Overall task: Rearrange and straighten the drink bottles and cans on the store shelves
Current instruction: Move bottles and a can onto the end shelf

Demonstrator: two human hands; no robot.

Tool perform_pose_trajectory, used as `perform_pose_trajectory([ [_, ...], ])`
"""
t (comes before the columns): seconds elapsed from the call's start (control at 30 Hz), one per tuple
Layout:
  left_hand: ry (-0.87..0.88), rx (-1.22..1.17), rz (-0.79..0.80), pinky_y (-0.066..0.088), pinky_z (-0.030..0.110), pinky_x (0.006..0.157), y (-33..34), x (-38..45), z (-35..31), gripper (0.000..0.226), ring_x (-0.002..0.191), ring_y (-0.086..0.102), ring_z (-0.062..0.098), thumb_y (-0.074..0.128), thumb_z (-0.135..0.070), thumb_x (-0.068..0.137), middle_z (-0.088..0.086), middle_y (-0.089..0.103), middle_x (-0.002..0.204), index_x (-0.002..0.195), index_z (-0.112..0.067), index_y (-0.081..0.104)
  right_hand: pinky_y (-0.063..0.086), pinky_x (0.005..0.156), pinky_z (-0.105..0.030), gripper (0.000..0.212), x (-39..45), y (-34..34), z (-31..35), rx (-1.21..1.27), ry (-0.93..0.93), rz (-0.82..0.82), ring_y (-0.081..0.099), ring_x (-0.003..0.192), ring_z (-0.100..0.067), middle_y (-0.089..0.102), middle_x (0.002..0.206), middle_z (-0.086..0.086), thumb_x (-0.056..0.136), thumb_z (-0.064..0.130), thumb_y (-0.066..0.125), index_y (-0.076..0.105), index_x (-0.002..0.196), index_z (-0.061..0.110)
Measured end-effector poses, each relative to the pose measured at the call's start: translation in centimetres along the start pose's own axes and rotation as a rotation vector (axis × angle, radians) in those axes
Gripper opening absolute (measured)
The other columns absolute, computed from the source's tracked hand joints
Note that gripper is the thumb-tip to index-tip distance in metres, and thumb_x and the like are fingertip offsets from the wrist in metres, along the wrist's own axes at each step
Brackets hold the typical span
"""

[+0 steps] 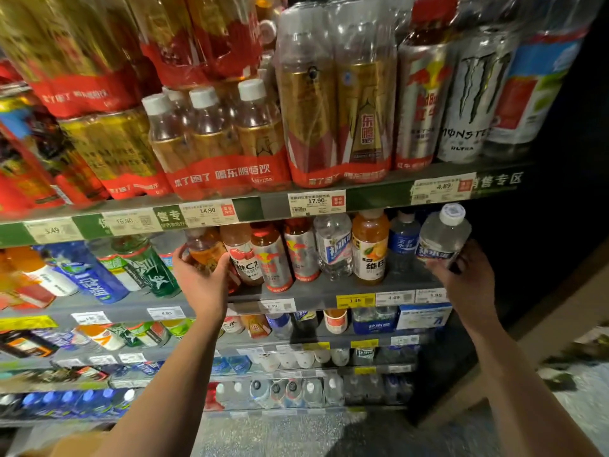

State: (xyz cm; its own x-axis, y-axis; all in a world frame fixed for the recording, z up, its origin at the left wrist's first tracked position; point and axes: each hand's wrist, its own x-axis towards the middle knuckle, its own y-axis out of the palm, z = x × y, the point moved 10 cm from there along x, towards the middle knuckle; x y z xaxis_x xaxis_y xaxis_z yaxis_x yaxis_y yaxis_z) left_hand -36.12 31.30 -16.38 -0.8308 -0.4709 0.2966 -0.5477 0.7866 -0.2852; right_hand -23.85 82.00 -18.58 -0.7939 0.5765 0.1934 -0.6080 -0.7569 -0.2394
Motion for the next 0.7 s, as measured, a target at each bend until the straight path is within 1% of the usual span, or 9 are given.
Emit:
perform_pose_trajectory([
  [0.07, 0.000, 0.022, -0.004, 0.042, 0.021, 0.098, 0.0, -0.1, -0.4, 0.074, 0.110, 0.054, 0.014, 0.084, -0.020, 0.079, 0.003, 0.050, 0.125, 0.138, -0.006, 0.043, 0.043, 0.088, -0.016, 0.041, 0.7, 0.2, -0.1, -0.051, -0.010, 0.028, 0.061, 0.104, -0.014, 0.066, 0.103, 0.002, 0.083, 0.009, 0.078, 0.057, 0.118, 0.010],
  [0.1, -0.003, 0.033, -0.012, 0.041, 0.021, 0.097, 0.0, -0.2, -0.5, 0.072, 0.110, 0.052, 0.014, 0.084, -0.020, 0.079, 0.002, 0.048, 0.125, 0.138, -0.006, 0.045, 0.044, 0.088, -0.018, 0.038, 1.1, 0.3, -0.4, -0.084, -0.011, 0.037, 0.061, 0.102, -0.019, 0.064, 0.096, 0.001, 0.083, 0.009, 0.077, 0.056, 0.114, 0.008],
  [0.17, -0.015, 0.042, -0.021, 0.043, 0.026, 0.099, 0.0, -0.1, -0.2, 0.069, 0.113, 0.053, 0.017, 0.084, -0.022, 0.079, 0.002, 0.046, 0.124, 0.136, -0.008, 0.047, 0.048, 0.090, -0.035, 0.034, 1.9, 0.6, -1.6, -0.153, 0.014, 0.081, 0.062, 0.098, -0.027, 0.061, 0.092, 0.001, 0.085, 0.015, 0.076, 0.053, 0.111, 0.012],
  [0.23, -0.027, 0.045, -0.027, 0.046, 0.034, 0.103, 0.1, 0.1, 0.3, 0.071, 0.115, 0.054, 0.022, 0.085, -0.026, 0.076, -0.002, 0.044, 0.121, 0.135, -0.013, 0.048, 0.048, 0.090, -0.042, 0.032, 2.5, 1.0, -2.6, -0.156, 0.075, 0.149, 0.063, 0.099, -0.025, 0.065, 0.097, 0.002, 0.088, 0.018, 0.073, 0.052, 0.112, 0.017],
  [0.37, -0.033, 0.047, -0.048, 0.045, 0.037, 0.105, 0.0, 0.0, 0.6, 0.076, 0.116, 0.052, 0.024, 0.088, -0.031, 0.074, 0.003, 0.042, 0.124, 0.137, -0.015, 0.050, 0.041, 0.090, -0.036, 0.045, 3.0, 1.4, -3.0, -0.032, 0.160, 0.175, 0.058, 0.108, -0.022, 0.064, 0.120, -0.002, 0.092, 0.013, 0.064, 0.043, 0.131, 0.020],
  [0.47, -0.046, 0.034, -0.059, 0.050, 0.039, 0.103, -0.6, 0.0, 1.2, 0.075, 0.114, 0.056, 0.022, 0.091, -0.032, 0.068, 0.005, 0.048, 0.126, 0.130, -0.017, 0.053, 0.038, 0.090, -0.035, 0.041, 2.7, 1.4, -3.0, -0.025, 0.151, 0.124, 0.056, 0.110, -0.023, 0.062, 0.121, 0.000, 0.094, 0.013, 0.060, 0.046, 0.132, 0.020],
  [0.53, -0.058, -0.015, -0.042, 0.054, 0.042, 0.100, -0.9, -0.2, 1.6, 0.075, 0.112, 0.061, 0.021, 0.092, -0.031, 0.066, 0.007, 0.055, 0.126, 0.127, -0.022, 0.049, 0.039, 0.091, -0.036, 0.040, 2.1, 1.6, -2.7, -0.033, 0.127, 0.101, 0.056, 0.110, -0.023, 0.062, 0.120, 0.001, 0.094, 0.013, 0.059, 0.049, 0.131, 0.023],
  [0.6, -0.058, -0.023, -0.008, 0.055, 0.042, 0.097, -1.0, -0.8, 1.4, 0.073, 0.108, 0.065, 0.021, 0.092, -0.024, 0.068, 0.006, 0.062, 0.121, 0.125, -0.024, 0.045, 0.041, 0.098, -0.039, 0.045, 1.5, 1.6, -2.5, -0.060, 0.093, 0.065, 0.057, 0.113, -0.023, 0.063, 0.124, -0.001, 0.090, 0.015, 0.059, 0.048, 0.133, 0.022],
  [0.7, -0.042, 0.003, -0.007, 0.053, 0.040, 0.093, -1.8, -2.0, 1.0, 0.074, 0.103, 0.065, 0.025, 0.089, -0.019, 0.068, 0.006, 0.063, 0.115, 0.126, -0.020, 0.043, 0.042, 0.106, -0.044, 0.046, 0.0, 1.1, -1.2, -0.104, 0.028, -0.078, 0.054, 0.122, -0.024, 0.059, 0.132, -0.006, 0.090, 0.016, 0.057, 0.047, 0.135, 0.020],
])
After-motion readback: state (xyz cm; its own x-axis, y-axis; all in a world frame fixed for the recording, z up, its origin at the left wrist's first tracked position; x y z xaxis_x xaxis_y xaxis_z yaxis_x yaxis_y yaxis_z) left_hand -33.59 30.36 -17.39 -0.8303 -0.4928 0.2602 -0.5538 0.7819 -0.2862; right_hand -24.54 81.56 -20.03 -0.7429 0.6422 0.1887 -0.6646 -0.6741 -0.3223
